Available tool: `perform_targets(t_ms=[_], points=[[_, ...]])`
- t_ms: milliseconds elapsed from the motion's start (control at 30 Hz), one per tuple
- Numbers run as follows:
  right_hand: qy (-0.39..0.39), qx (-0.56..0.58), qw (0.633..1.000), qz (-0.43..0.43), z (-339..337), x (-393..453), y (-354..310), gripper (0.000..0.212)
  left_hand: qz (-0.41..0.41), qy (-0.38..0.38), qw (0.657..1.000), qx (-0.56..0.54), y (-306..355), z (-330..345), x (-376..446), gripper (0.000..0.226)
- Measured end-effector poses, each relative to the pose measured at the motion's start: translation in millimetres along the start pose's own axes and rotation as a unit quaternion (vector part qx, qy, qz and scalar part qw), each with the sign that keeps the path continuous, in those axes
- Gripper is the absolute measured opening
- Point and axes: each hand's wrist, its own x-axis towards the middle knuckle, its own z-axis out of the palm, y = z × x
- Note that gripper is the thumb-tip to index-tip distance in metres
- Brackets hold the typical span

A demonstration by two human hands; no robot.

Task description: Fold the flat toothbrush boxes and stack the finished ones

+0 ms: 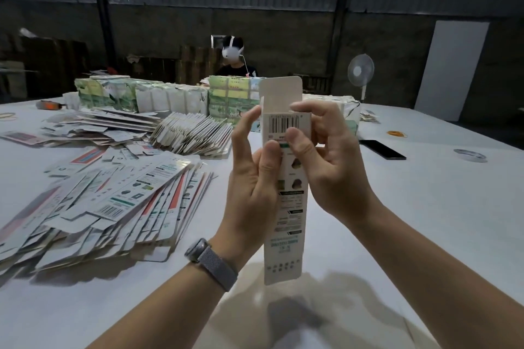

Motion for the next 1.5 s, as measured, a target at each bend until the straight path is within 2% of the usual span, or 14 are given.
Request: perform_targets(t_ms=[200,367,500,633,800,1000,1200,1500], points=[[-0.028,0.008,1.000,0.005,-2,0,-2,0.018,-0.014,0.036,0.998,-0.055,2,-1,0,0.032],[-0.022,0.003,0.999,0.047,0,-1,-1,0.014,-0.017,0.042,0.998,-0.030,-2,1,-3,0.024],[-0.013,-0.011,0.999,0.042,-1,1,-3,0.011,-0.014,0.040,0.999,-0.004,-1,3,-5,0.026],[0.008,-0.018,1.000,0.014,1,0,-5,0.023,-0.023,0.037,0.999,-0.016,2,3,-4,0.031],[0.028,0.018,0.999,0.001,3,0,-7,0.046,-0.036,0.037,0.996,-0.076,7,7,-3,0.026],[0.020,0.037,0.999,0.021,1,3,-12,0.030,-0.032,0.046,0.994,-0.093,5,8,-2,0.026],[0.061,0.148,0.984,0.080,13,-3,-9,0.020,-0.041,0.049,0.994,-0.086,3,9,-1,0.029],[0.095,0.146,0.981,0.084,20,-10,-8,0.021,-0.051,0.050,0.995,-0.067,4,13,-4,0.026]])
